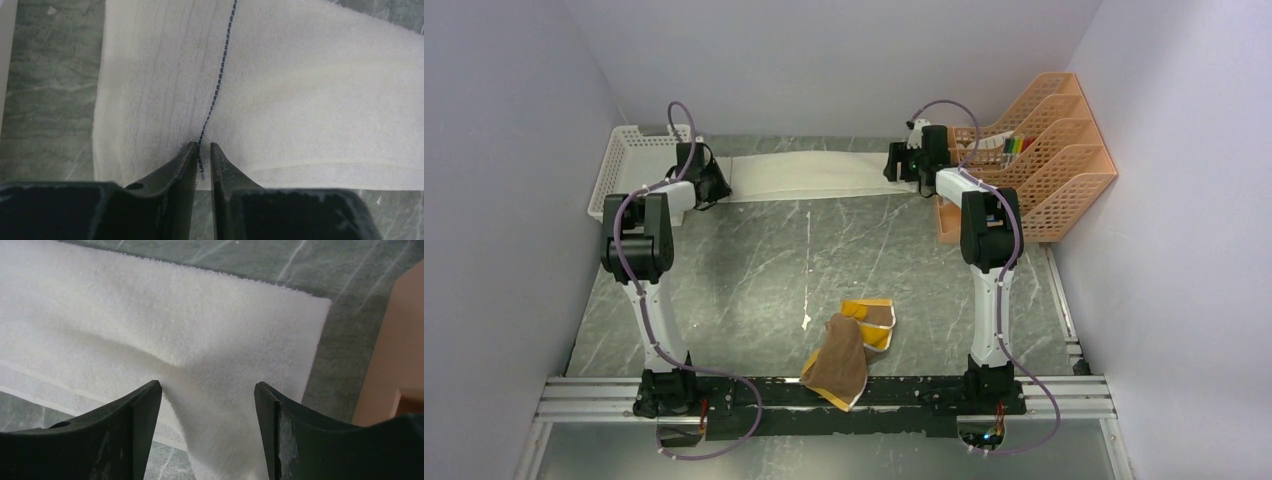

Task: Roll the towels
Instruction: Fold the towel at the corner of the board.

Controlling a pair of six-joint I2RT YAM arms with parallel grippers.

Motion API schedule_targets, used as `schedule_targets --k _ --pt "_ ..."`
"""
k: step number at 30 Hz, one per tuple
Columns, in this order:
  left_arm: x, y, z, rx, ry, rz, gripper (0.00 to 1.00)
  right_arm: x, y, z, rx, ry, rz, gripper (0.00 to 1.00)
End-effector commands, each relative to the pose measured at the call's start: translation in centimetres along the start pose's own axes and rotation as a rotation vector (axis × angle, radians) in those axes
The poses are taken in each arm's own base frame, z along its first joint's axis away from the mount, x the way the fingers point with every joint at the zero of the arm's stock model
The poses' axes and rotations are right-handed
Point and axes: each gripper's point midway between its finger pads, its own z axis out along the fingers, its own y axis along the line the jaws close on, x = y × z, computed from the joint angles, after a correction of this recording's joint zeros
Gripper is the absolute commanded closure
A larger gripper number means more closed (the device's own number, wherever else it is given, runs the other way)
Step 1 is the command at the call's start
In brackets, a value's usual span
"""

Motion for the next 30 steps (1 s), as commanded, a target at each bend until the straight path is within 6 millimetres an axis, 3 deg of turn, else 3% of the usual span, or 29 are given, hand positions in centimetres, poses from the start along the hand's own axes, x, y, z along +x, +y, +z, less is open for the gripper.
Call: schedule_targets --k 1,5,7,10,17,21,25,30 --pt "0.5 0.8 -1.8 -0.058 0.046 -0.018 0.69 -3.6 1.4 -1.9 -0.066 -0.088 -0.034 0.3" --pt "-4.2 0.5 -2.8 -0.096 -0.051 -0.005 0.61 -5.2 2.4 -3.6 -0.09 -0.135 -0.04 0.28" --pt "-5.6 0.6 -2.7 -0.121 -0.068 0.007 0.57 -5.5 2.8 -4.2 -0.1 -0.147 -0.041 0.28" --pt "-7.3 3.6 -2.4 -0.168 -0.081 -0.011 0.52 -5.5 3.1 -5.1 -0.108 -0.153 -0.041 0.27" --pt "-8.9 6.3 -0.7 -0.193 -0.061 0.037 0.5 -5.0 4.0 -6.8 -0.133 -0.17 -0.017 0.26" --pt "-9.3 5.9 0.8 -0.158 -0.044 0.07 0.53 -5.0 4.7 -7.5 -0.152 -0.181 -0.003 0.26" --pt "-8.7 4.2 1.6 -0.077 -0.027 0.092 0.56 -4.7 4.9 -7.7 -0.164 -0.178 0.007 0.26" --pt "-7.5 5.5 2.3 -0.139 0.009 0.105 0.58 -4.3 5.0 -7.8 -0.169 -0.167 0.008 0.26"
